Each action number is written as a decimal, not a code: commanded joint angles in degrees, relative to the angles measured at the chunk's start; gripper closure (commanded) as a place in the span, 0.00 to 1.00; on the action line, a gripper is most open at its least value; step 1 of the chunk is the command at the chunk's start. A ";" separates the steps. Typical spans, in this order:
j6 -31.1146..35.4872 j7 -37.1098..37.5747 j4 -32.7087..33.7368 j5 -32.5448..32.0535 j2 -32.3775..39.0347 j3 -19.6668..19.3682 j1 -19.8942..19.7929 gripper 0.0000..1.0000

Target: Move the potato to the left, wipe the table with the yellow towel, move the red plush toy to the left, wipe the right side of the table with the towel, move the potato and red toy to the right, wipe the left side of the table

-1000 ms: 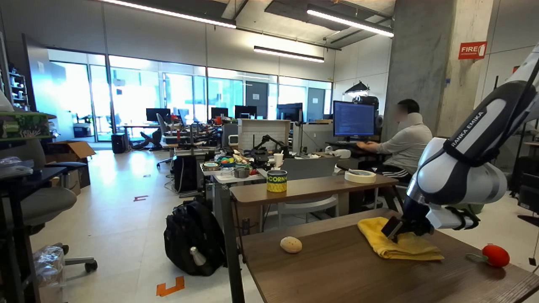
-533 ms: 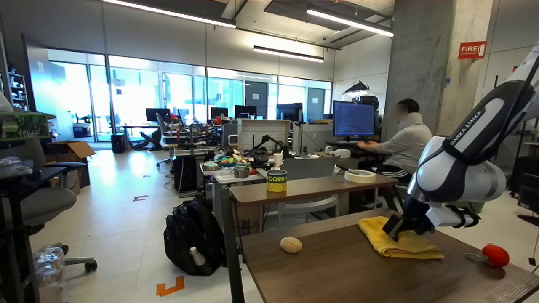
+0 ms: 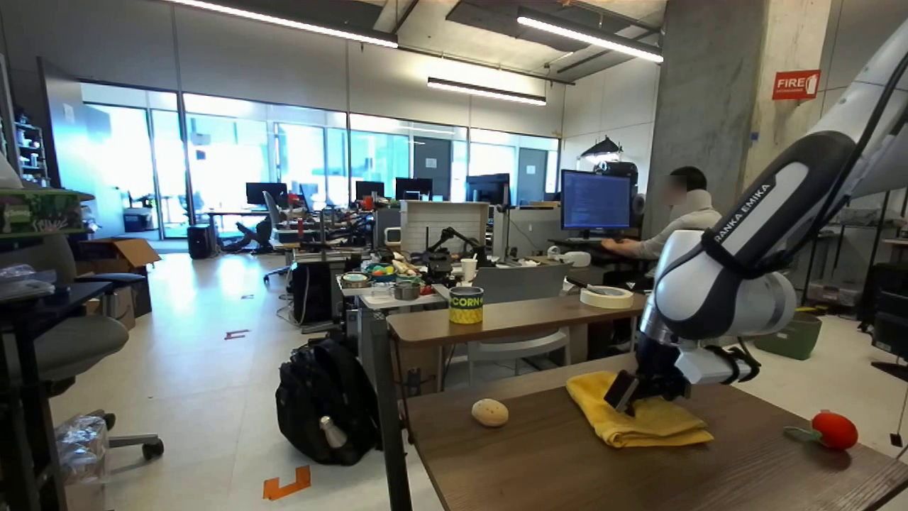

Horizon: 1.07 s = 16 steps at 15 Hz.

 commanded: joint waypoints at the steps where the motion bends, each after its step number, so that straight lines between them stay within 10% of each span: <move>1: -1.52 0.55 0.02 -0.37 1.64 -1.28 5.79 0.00; 12: -2.40 8.78 -4.59 -1.77 -4.61 -16.82 6.75 0.00; 16: -2.11 5.67 -7.15 -5.14 -4.60 -16.59 7.85 0.00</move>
